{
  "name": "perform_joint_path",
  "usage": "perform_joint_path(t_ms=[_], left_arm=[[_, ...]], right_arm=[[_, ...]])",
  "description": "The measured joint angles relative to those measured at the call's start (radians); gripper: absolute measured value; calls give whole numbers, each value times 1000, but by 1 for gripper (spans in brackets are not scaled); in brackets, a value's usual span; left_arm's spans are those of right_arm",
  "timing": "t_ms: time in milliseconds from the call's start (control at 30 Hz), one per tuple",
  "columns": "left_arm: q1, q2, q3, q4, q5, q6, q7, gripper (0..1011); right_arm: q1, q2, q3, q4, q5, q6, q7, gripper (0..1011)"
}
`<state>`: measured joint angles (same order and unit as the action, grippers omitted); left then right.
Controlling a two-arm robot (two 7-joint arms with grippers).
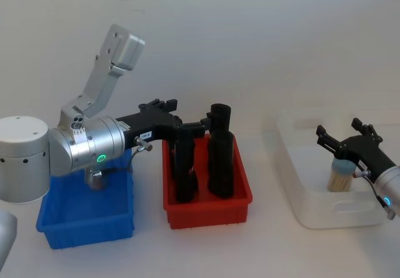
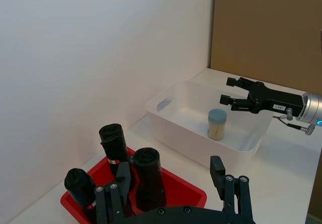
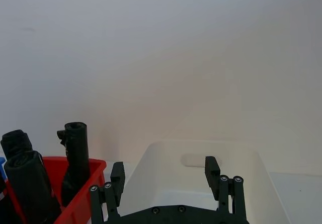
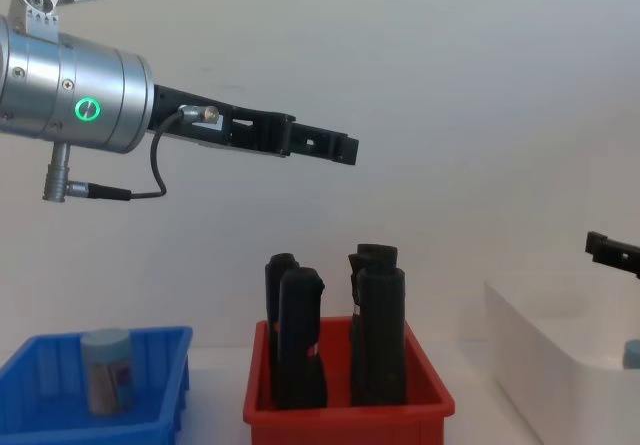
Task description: Pick the cotton swabs from the blue box and place them into the white box.
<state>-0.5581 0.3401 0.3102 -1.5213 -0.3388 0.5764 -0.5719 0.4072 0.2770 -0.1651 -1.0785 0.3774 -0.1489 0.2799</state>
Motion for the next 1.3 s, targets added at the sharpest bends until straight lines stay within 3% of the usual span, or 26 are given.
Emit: perform_joint_path(t_ms=[367, 900, 1300], left_arm=[[0, 0, 0, 0, 0, 0, 0, 1004], [0, 0, 0, 0, 0, 0, 0, 1004], [0, 0, 0, 0, 0, 0, 0, 1004]], right_arm=[[-44, 9, 4, -89, 16, -6, -11, 1002], [-161, 39, 17, -328, 47, -5, -65, 1002], [-194, 48, 20, -394, 55, -1, -82, 1002]])
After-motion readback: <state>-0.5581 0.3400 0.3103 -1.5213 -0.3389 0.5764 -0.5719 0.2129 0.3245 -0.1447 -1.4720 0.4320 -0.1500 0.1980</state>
